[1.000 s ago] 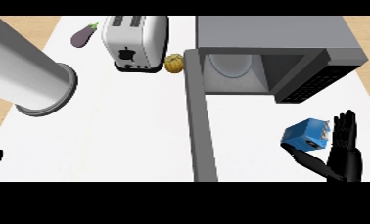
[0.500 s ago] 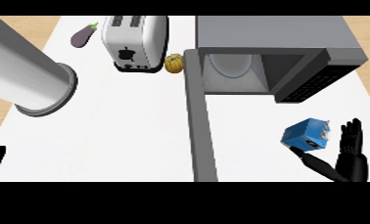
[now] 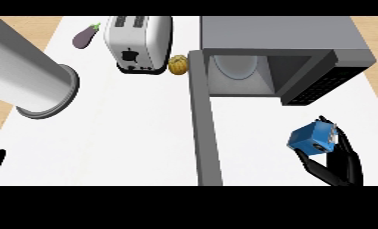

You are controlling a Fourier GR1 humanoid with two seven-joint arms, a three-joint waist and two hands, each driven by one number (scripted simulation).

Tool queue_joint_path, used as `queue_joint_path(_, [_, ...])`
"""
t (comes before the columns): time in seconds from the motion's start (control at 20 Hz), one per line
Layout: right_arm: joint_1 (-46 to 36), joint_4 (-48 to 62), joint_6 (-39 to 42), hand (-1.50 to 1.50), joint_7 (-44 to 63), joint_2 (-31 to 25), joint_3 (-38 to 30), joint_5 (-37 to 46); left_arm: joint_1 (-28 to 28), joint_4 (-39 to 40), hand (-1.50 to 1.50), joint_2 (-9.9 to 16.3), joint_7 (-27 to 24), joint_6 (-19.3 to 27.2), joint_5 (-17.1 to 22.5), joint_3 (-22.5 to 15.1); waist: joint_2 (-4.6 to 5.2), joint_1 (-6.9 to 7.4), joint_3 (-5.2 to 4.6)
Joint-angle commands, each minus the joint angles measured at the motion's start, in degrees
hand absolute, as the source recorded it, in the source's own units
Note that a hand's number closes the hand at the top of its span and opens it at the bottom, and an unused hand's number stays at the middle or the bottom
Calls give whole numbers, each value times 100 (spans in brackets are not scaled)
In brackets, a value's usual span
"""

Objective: Pick up the milk, place it into the microwave and close the microwave

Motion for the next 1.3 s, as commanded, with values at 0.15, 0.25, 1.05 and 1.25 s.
queue_joint_path(0.15, [-31,-229,-1605,150,-681,237,-269,375,-17,160,-150,-60,-194,-127,-13,-65,-6,-36,-9])
queue_joint_path(0.25, [-141,-554,-1829,150,-420,455,-203,317,-260,188,-150,-61,-86,227,-231,-189,-4,-49,-8])
queue_joint_path(1.05, [-570,-1453,296,150,571,160,964,225,30,206,-150,-44,-90,-368,338,291,-19,-48,-12])
queue_joint_path(1.25, [-266,-1935,307,150,658,315,1118,189,736,-8,-150,-62,-325,-833,820,566,-20,5,-9])
